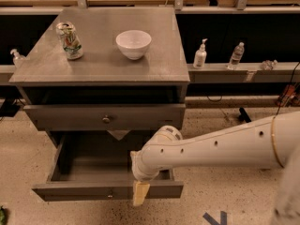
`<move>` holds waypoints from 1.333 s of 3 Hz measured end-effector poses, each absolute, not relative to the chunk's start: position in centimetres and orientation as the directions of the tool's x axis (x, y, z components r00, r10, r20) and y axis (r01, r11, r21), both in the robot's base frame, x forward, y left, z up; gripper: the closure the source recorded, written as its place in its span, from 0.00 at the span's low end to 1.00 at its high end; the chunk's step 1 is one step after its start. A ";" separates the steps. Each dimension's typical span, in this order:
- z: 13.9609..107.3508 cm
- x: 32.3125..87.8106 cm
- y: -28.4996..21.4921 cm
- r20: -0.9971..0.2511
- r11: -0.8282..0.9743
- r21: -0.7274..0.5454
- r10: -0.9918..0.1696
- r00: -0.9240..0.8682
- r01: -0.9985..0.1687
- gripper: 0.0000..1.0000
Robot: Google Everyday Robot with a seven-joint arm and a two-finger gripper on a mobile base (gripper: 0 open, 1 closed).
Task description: Close middle drawer
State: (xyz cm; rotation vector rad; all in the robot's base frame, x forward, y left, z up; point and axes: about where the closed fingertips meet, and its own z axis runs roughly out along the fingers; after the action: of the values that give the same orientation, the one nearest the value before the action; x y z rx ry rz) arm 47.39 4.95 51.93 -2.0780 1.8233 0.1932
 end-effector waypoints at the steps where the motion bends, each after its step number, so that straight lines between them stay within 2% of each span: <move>1: 46.7 47.8 3.4 -0.337 -0.064 -0.130 -0.936 0.105 -0.989 0.00; 3: 40.3 48.3 2.3 -0.325 -0.040 -0.093 -0.943 0.069 -0.995 0.02; 4: 38.9 49.8 2.9 -0.303 -0.042 -0.100 -0.950 0.071 -0.994 0.16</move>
Offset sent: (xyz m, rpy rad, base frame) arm 0.0102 -0.0328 -0.1219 -0.0017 0.0913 -0.0732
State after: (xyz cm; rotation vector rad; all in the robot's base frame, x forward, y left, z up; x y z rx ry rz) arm 49.76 2.91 38.86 -2.0710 1.9544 0.2221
